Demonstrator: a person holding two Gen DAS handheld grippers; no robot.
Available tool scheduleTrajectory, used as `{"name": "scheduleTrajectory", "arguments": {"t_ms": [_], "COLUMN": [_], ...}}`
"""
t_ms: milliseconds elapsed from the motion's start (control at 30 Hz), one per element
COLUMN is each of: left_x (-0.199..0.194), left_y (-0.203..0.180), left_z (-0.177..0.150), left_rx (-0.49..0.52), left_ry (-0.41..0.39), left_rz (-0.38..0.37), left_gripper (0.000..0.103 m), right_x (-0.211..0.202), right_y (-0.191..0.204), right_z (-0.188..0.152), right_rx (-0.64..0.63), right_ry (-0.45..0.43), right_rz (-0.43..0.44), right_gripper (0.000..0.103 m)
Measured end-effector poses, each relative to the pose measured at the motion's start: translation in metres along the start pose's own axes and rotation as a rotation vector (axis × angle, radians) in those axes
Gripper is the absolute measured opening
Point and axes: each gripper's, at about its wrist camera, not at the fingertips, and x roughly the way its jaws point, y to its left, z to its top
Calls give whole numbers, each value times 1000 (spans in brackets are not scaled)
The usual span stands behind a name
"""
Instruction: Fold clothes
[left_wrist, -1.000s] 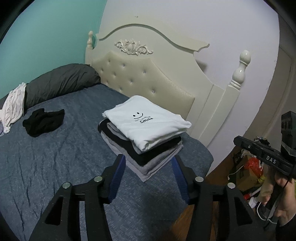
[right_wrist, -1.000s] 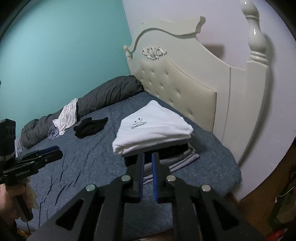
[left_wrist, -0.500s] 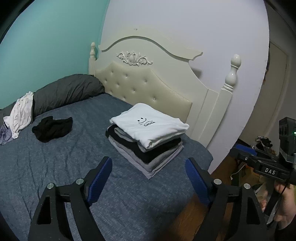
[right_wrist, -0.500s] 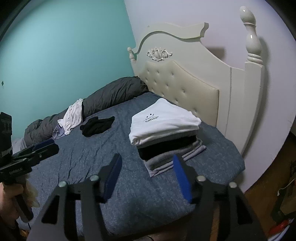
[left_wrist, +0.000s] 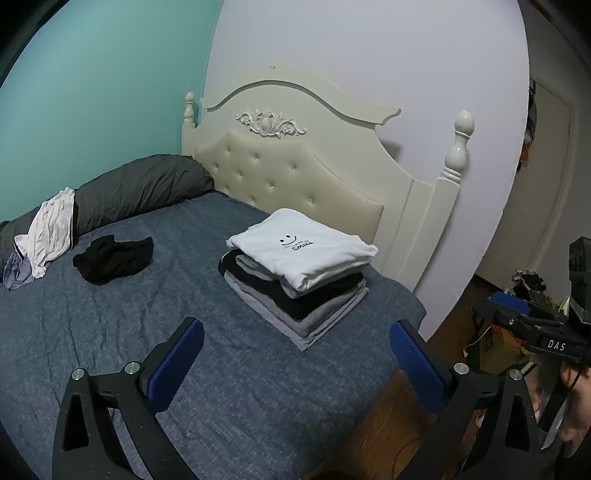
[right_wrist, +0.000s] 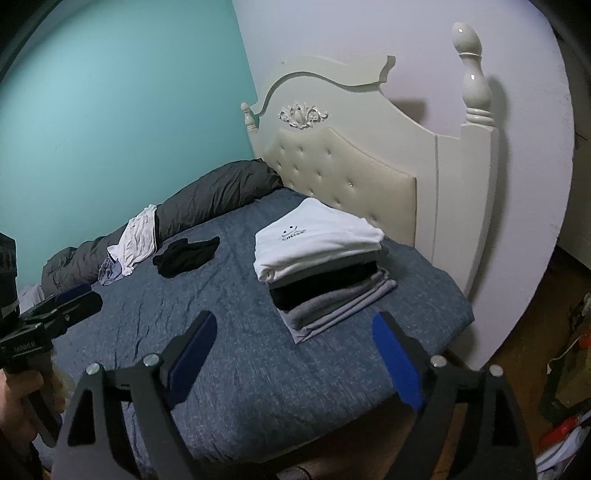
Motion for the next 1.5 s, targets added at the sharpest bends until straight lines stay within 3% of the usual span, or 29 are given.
{"name": "scheduleTrajectory", "arguments": {"t_ms": [633, 1233, 1500], "left_x": [-25, -42, -45], "left_y": [-8, -5, -7], "left_z": [-20, -32, -36], "left_rx": [2, -22, -11], "left_ry": [-19, -22, -18], "left_rz": [13, 60, 46], "left_gripper": [103, 103, 103], "right_x": [-30, -49, -47], "right_y": [19, 35, 36], "right_z": [-22, -32, -37], "right_rx": [-13, -30, -32], "right_ry": [-58, -80, -74], "right_rz": [-41, -25, -22], "right_gripper": [101, 102, 102]}}
